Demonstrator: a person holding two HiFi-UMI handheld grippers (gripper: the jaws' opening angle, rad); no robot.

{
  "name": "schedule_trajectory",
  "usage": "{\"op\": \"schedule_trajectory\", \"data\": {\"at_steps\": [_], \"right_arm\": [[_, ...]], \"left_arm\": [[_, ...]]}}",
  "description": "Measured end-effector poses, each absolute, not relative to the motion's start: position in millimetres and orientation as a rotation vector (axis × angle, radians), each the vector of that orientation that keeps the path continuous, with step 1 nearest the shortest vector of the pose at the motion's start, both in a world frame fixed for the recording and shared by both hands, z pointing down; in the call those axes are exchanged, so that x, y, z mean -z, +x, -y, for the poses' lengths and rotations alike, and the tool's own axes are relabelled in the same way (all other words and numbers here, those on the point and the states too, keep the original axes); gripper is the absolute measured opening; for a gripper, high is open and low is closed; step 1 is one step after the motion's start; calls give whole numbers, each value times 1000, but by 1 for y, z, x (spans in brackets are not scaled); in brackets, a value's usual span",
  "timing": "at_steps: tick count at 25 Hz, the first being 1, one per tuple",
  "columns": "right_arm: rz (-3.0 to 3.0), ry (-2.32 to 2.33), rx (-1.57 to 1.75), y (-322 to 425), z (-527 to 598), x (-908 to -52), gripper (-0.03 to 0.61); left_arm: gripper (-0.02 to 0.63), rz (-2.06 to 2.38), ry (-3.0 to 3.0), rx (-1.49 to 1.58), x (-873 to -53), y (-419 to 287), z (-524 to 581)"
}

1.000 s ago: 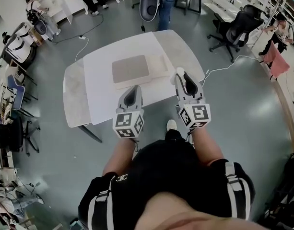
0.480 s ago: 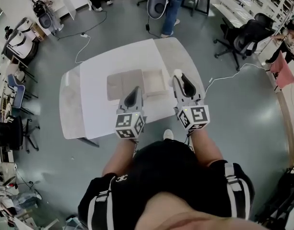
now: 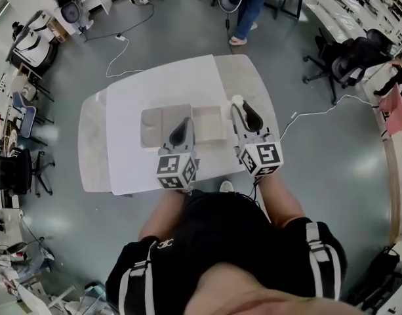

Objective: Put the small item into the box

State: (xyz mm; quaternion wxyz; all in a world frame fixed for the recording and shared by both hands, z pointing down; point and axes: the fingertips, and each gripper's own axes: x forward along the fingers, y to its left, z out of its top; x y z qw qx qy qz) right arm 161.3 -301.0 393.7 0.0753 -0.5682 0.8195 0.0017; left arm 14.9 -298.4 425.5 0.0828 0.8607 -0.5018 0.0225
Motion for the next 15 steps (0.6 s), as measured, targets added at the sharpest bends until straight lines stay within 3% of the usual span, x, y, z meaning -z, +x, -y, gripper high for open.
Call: {"op": "schedule_trajectory", "data": {"at_steps": [15], "right_arm": [[-2550, -1782, 115, 134, 373, -449, 104]], "left_arm": [[5, 1481, 2552, -126, -444, -8, 364]]}}
